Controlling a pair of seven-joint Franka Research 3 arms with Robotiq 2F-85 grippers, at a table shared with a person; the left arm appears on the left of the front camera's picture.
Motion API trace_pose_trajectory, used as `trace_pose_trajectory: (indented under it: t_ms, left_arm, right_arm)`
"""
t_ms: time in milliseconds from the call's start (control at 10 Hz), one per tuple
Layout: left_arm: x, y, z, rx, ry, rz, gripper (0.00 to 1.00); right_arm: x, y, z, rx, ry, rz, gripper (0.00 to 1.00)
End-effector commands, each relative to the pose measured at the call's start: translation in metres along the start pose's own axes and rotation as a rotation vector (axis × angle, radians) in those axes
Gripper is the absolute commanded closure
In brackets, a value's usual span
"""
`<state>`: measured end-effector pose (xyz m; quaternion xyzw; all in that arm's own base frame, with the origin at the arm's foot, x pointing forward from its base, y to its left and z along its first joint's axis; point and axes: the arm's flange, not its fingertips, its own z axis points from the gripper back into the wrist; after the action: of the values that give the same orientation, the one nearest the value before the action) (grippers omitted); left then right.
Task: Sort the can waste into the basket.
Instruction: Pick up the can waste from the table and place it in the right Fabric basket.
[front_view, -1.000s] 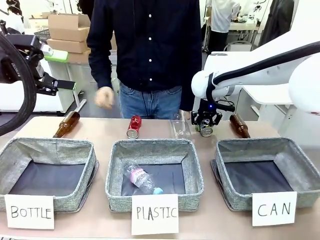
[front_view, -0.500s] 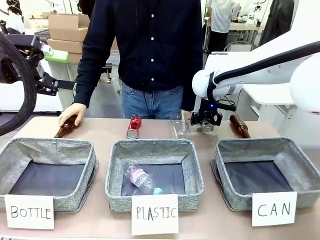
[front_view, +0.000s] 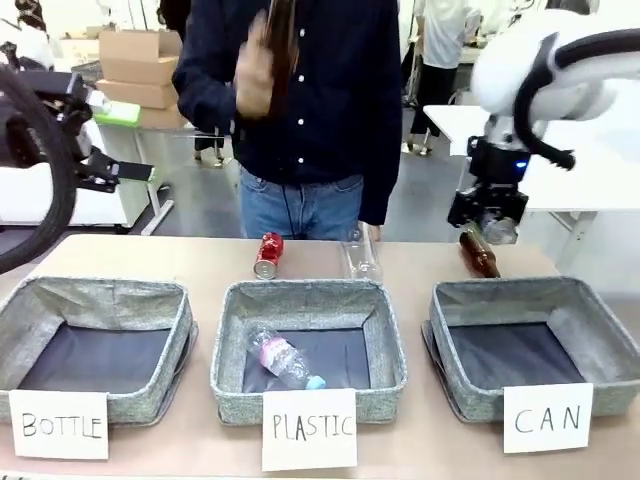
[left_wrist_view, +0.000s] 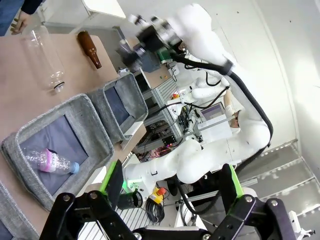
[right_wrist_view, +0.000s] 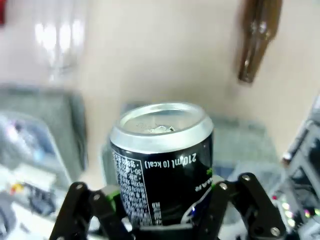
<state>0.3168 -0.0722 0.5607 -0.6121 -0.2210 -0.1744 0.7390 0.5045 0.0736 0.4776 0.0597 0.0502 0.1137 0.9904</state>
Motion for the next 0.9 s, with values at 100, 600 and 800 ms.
trace_pose_trajectory:
  t_ms: [100, 600, 800]
  left_arm:
    - [0.001, 0.000, -0.001, -0.022, -0.012, -0.020, 0.00]
    - [0.001, 0.000, -0.001, -0.022, -0.012, -0.020, 0.00]
    - [0.001, 0.000, -0.001, -0.022, -0.012, -0.020, 0.00]
  right_arm:
    - [-0.088, -0.026, 0.001, 0.082, 0.066, 0.125, 0.79]
    - [-0.128, -0.047, -0.034, 0.102, 0.213, 0.209, 0.79]
    - [-0.124, -0.049, -0.034, 0.110, 0.218, 0.222, 0.79]
